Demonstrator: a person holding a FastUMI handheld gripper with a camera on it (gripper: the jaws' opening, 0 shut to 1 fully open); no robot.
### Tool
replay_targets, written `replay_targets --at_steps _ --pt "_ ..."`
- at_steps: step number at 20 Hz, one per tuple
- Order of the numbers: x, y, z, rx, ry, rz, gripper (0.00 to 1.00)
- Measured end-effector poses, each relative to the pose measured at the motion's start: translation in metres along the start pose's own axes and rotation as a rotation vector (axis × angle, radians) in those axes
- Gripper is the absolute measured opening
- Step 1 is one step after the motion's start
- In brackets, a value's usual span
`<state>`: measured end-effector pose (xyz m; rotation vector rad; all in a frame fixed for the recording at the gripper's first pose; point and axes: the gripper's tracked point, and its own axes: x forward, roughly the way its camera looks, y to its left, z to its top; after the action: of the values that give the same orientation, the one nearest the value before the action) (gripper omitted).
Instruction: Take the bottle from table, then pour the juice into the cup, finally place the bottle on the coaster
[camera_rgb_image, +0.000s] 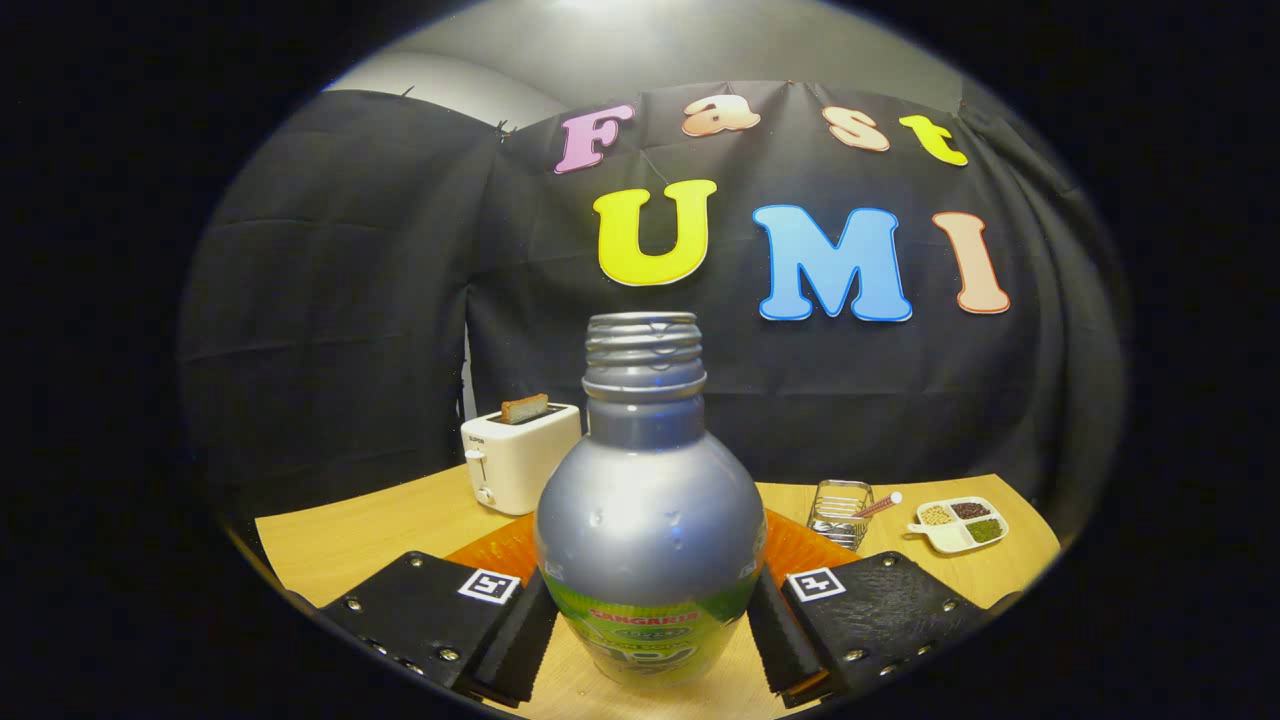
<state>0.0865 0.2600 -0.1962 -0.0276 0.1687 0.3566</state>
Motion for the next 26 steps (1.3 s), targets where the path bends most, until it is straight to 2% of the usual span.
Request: replay_targets --at_steps 8,14,20,26 --pt "0.03 0.005 -0.042 0.045 0.008 0.009 0.82" --pt "0.054 -0.003 -0.089 0.075 0.06 -0.032 0.82" --pt "0.061 -0.002 -0.107 0.057 0.074 -0.048 0.82" --pt "0.061 0.004 -0.107 0.004 0.044 -0.05 0.83"
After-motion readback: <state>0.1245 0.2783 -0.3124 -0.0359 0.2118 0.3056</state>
